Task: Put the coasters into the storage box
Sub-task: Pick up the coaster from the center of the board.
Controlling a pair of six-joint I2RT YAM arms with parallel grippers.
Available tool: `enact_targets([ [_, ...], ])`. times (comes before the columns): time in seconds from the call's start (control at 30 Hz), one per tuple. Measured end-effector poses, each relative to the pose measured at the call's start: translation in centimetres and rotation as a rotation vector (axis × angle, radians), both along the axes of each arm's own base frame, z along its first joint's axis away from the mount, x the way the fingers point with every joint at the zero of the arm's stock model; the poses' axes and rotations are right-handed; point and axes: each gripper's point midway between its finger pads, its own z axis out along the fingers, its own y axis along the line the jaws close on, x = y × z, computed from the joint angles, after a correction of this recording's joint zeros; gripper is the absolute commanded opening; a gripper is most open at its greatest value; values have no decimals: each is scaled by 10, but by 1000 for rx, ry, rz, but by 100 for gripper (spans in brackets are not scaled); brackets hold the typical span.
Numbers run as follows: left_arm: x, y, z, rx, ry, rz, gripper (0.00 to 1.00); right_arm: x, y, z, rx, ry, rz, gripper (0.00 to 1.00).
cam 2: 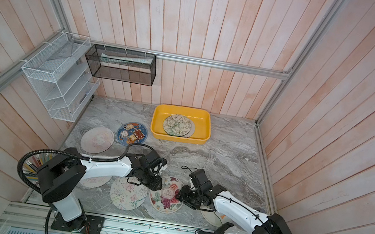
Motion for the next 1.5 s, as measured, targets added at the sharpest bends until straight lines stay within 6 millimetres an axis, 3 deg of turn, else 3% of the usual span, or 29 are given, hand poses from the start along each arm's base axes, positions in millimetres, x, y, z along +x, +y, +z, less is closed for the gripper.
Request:
enact_targets([
  [0.43, 0, -2, 0, -7, 4, 5, 46, 1, 0, -9, -24, 8, 15, 9],
  [0.63, 3, -5, 4, -28, 6, 28, 63, 3, 0, -5, -34, -2, 20, 3],
  [0.83, 23, 6, 14, -64, -16, 111, 76, 17, 0, 15, -46, -31, 14, 2],
  [1.07, 35, 21, 23, -101, -45, 183, 86, 63, 13, 75, -15, -164, 15, 2],
  [1.5, 47, 32, 25, -131, -69, 249, 93, 187, 41, 180, 15, -446, 31, 2],
])
